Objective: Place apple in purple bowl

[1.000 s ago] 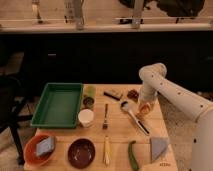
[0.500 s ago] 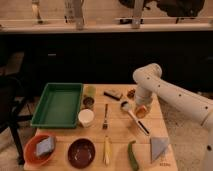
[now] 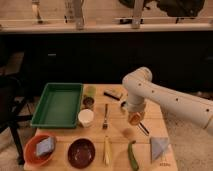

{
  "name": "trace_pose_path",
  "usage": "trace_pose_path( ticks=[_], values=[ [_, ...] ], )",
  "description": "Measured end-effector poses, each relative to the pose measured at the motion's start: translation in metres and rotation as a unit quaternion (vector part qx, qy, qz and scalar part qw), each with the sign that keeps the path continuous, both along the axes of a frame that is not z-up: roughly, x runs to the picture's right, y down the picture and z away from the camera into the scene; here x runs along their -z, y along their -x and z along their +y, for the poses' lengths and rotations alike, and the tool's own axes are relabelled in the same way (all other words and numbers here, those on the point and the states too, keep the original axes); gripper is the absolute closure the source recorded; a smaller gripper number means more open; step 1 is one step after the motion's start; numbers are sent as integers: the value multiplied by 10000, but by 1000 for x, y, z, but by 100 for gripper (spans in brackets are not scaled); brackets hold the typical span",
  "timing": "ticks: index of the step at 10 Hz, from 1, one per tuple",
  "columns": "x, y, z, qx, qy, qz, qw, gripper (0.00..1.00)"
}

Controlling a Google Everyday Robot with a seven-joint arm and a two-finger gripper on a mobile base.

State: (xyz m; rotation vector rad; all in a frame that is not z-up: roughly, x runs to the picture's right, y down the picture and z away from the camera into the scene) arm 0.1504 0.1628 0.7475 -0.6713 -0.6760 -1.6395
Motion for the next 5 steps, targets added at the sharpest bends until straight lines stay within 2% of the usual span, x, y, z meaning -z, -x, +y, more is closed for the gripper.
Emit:
trace_pose_path(
  ticks=[1, 5],
  values=[
    [3, 6, 3, 72, 29, -62, 10000, 100],
    [3, 4, 3, 71, 33, -60, 10000, 100]
  ],
)
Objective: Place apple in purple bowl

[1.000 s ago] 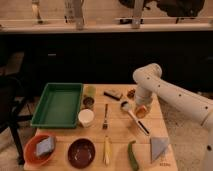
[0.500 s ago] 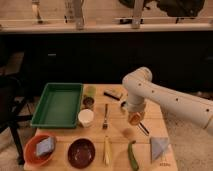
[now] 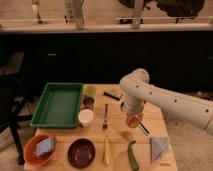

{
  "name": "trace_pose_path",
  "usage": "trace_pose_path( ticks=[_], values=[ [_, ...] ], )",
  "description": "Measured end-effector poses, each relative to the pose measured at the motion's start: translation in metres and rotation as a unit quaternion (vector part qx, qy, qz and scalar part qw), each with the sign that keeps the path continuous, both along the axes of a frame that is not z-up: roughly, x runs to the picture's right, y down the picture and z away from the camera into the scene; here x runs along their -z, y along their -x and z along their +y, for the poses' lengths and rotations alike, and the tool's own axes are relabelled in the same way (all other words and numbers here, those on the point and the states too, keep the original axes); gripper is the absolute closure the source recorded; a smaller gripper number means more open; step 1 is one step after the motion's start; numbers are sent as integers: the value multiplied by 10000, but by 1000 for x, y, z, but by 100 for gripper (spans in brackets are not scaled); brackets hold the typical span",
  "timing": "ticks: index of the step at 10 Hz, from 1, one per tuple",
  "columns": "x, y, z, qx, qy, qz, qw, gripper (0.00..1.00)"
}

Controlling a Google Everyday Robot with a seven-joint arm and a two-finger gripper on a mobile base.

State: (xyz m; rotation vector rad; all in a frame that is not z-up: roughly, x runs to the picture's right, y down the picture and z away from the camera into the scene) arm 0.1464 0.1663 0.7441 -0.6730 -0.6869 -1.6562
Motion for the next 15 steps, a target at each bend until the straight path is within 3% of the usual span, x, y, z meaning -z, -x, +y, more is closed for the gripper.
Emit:
trace_pose_path(
  ticks=[6, 10, 12, 15],
  values=[
    [3, 5, -6, 58, -54, -52, 10000, 100],
    [21, 80, -13, 282, 45, -104, 9995, 100],
    [35, 122, -7, 360, 98, -200, 9991, 100],
    [62, 152, 10, 308, 89, -345, 9989, 100]
  ],
)
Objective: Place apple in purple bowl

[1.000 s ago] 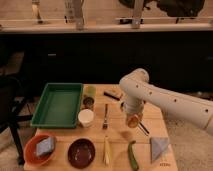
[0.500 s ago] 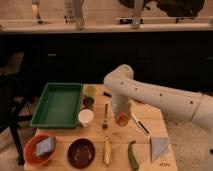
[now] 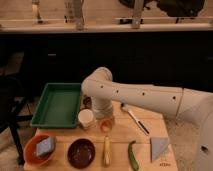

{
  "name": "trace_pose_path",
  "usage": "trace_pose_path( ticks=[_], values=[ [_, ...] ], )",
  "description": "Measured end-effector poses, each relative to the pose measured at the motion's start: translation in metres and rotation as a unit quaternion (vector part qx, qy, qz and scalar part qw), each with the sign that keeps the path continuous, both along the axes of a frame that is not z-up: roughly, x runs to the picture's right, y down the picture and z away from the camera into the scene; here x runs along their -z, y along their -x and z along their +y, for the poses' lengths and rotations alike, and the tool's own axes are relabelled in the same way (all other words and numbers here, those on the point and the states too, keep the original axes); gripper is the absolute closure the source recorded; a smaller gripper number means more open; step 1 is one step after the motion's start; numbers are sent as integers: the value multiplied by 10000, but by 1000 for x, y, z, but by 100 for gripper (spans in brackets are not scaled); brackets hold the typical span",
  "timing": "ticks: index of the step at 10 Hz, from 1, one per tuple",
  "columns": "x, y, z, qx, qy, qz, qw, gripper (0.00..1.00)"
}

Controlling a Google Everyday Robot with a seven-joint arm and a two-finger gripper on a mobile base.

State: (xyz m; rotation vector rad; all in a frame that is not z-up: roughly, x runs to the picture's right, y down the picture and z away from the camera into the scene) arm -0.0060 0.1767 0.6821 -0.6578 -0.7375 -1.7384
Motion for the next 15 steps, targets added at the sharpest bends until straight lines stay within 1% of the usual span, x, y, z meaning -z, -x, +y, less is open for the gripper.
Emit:
trace_pose_path(
  ticks=[2, 4, 6, 12, 15],
  values=[
    [20, 15, 16, -75, 7, -117, 9999, 100],
    [32, 30, 31, -130, 60, -236, 9996, 100],
    [34, 43, 39, -166, 130, -365, 9991, 100],
    [34, 42, 39, -172, 140, -352, 9991, 100],
    [31, 41, 45, -393, 293, -238, 9985, 100]
  ],
)
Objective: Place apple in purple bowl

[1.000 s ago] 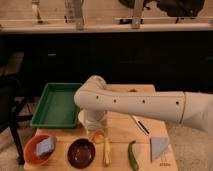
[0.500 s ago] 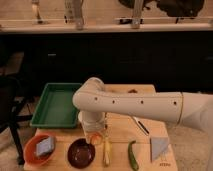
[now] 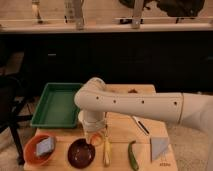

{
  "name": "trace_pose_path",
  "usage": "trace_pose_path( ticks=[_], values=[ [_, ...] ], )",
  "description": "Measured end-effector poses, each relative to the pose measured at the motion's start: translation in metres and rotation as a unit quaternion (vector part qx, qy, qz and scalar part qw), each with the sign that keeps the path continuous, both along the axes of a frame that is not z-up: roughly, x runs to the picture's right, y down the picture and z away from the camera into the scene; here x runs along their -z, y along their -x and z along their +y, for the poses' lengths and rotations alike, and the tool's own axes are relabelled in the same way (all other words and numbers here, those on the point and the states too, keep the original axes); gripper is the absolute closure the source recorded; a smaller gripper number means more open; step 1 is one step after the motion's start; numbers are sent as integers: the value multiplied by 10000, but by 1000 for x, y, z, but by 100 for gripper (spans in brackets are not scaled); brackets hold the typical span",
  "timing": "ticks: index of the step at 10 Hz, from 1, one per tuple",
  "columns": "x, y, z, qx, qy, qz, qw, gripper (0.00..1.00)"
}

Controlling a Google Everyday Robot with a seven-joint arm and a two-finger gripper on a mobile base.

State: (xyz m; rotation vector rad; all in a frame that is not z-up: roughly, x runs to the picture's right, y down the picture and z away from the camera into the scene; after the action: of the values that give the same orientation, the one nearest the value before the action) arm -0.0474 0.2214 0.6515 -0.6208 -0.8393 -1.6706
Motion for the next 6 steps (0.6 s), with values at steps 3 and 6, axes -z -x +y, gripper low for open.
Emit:
trace_pose_path(
  ticks=[3, 6],
  values=[
    [0, 14, 7, -173, 72, -22, 9998, 100],
    [3, 32, 14, -278, 96, -141, 9995, 100]
  ],
)
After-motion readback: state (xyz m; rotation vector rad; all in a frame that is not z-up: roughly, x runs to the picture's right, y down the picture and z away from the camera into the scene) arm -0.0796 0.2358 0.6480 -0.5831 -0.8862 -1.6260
